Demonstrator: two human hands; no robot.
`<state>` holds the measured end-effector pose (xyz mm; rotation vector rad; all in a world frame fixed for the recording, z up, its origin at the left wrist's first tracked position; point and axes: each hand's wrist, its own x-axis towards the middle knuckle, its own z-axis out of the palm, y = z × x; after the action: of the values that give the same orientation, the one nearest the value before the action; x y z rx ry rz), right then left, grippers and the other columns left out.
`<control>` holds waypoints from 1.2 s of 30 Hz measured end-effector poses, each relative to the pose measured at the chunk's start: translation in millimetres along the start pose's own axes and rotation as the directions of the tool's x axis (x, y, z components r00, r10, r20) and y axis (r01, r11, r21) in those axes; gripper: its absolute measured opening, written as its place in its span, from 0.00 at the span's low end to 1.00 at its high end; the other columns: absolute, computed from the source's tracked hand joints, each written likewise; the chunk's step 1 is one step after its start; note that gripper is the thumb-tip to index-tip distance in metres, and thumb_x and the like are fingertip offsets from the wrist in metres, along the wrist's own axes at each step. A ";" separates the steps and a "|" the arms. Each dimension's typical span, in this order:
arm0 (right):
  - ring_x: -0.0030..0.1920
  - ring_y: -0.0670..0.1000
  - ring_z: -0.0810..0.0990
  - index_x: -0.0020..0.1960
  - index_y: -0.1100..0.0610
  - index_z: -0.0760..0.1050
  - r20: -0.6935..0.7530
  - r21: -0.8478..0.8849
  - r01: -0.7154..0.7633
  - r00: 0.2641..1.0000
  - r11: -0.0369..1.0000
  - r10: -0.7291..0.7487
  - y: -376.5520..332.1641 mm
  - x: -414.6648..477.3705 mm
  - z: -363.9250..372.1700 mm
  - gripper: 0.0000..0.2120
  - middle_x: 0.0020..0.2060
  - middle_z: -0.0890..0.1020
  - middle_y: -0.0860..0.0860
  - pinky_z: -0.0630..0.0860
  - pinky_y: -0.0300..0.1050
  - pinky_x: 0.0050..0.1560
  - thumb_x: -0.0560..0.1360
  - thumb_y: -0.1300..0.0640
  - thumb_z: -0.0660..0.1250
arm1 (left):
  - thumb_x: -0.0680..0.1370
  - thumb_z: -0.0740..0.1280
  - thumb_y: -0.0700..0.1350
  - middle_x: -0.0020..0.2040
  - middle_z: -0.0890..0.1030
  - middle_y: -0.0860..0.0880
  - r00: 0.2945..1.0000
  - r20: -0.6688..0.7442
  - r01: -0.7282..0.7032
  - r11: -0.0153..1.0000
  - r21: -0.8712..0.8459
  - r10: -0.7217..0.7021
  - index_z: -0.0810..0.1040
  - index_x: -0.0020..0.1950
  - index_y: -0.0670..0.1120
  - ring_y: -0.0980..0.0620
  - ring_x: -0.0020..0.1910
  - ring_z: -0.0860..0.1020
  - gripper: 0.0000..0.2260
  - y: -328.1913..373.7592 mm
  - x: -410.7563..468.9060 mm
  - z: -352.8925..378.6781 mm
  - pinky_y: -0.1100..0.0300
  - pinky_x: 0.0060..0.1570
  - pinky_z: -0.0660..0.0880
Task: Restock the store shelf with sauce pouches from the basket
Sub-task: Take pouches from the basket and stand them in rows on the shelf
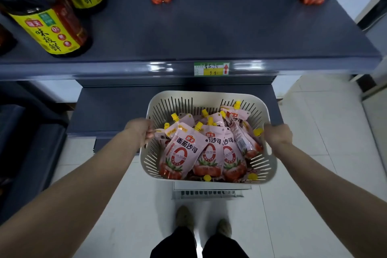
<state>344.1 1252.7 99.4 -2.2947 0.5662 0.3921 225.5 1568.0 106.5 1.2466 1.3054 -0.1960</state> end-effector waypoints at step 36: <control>0.52 0.60 0.82 0.68 0.49 0.71 0.300 -0.587 0.565 0.817 0.580 -0.493 -29.0 -13.6 31.7 0.23 0.53 0.82 0.58 0.79 0.49 0.46 0.75 0.63 0.60 | 0.68 0.75 0.38 0.54 0.82 0.44 0.890 0.343 -0.451 0.676 0.582 0.299 0.78 0.60 0.39 0.49 0.52 0.78 0.21 -15.9 -28.6 53.2 0.60 0.55 0.73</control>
<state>343.6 1297.8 100.4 -2.9370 -0.4285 0.4503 236.5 1506.5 107.8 2.0053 0.7556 -0.5081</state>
